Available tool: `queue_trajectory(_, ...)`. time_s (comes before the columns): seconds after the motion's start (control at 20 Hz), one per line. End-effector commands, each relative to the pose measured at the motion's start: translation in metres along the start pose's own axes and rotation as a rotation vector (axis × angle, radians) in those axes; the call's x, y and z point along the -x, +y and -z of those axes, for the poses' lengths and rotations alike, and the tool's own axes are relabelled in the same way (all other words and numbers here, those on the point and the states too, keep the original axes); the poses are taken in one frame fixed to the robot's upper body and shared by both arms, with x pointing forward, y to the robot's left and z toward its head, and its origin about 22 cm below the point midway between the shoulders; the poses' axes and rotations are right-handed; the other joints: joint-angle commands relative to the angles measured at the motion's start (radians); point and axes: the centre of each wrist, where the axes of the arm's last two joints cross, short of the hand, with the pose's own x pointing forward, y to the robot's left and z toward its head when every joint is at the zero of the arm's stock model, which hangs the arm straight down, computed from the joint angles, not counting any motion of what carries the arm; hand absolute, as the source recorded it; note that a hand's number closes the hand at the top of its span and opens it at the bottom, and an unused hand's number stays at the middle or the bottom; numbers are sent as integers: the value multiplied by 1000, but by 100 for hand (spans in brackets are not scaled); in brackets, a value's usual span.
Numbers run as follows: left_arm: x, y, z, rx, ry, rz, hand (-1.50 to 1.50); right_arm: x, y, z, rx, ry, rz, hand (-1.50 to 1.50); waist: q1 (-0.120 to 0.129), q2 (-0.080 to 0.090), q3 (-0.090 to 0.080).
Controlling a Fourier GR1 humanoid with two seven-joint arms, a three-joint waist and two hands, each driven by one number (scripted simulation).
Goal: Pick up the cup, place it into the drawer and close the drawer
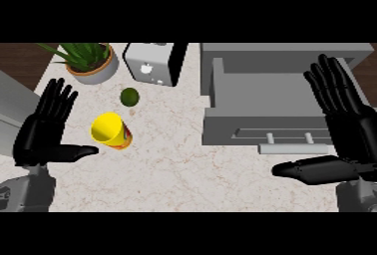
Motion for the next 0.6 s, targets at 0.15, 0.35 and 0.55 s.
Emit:
queue_trajectory(0.15,51,20,-1,-61,68,29,-150,-5,-11,-2,1,-28,-2,-150,-5,0,0)
queue_trajectory(0.35,79,19,-8,-56,109,48,-150,-4,-3,17,-5,-10,-9,-150,-3,0,0)
queue_trajectory(0.55,83,58,-18,-92,106,40,-150,-3,-2,24,2,-16,2,-150,-3,1,-1)
